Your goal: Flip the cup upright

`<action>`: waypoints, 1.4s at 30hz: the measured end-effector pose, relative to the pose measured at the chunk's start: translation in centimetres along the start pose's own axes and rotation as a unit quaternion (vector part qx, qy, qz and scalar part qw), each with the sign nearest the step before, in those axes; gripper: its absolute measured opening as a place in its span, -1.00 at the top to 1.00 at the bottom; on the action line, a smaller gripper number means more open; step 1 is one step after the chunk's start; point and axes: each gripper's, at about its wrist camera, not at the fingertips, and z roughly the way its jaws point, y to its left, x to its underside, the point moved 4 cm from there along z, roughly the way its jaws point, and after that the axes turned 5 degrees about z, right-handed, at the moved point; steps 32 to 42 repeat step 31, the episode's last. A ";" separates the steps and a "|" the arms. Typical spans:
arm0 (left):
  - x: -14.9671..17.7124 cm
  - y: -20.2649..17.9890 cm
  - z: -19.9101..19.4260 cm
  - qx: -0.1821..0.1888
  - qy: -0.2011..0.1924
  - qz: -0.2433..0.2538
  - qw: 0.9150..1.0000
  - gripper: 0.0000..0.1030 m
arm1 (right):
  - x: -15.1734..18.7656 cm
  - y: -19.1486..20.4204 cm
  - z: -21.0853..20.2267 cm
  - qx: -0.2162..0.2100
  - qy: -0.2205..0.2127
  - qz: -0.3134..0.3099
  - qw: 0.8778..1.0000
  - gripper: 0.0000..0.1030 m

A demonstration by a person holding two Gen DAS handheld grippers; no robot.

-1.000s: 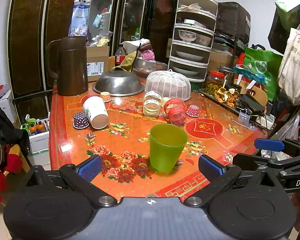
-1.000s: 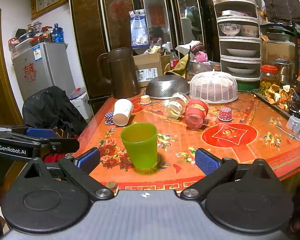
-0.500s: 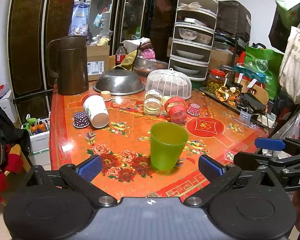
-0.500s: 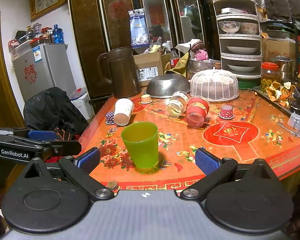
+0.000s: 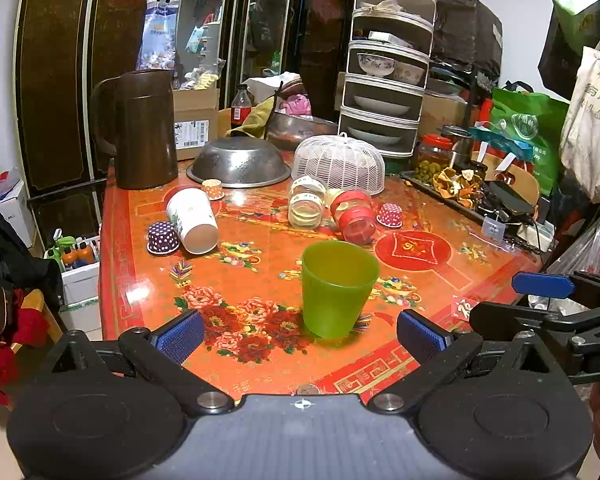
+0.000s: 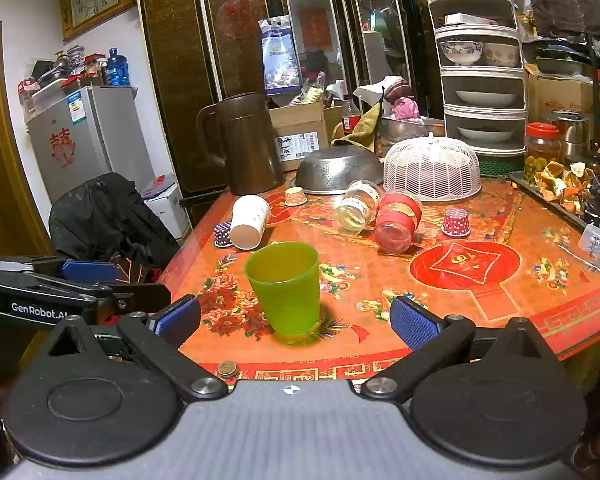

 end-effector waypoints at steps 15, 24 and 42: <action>-0.1 -0.3 0.0 -0.002 -0.003 0.007 1.000 -1.00 | 0.0 0.0 0.1 0.000 0.002 0.001 1.000 -0.98; -0.1 -0.1 0.0 -0.003 -0.005 0.003 1.000 -1.00 | 0.0 -0.1 0.1 -0.001 0.003 0.002 1.000 -0.98; 0.0 0.0 0.1 -0.008 -0.001 -0.002 1.000 -1.00 | 0.1 -0.1 0.2 -0.001 0.005 0.003 1.000 -0.98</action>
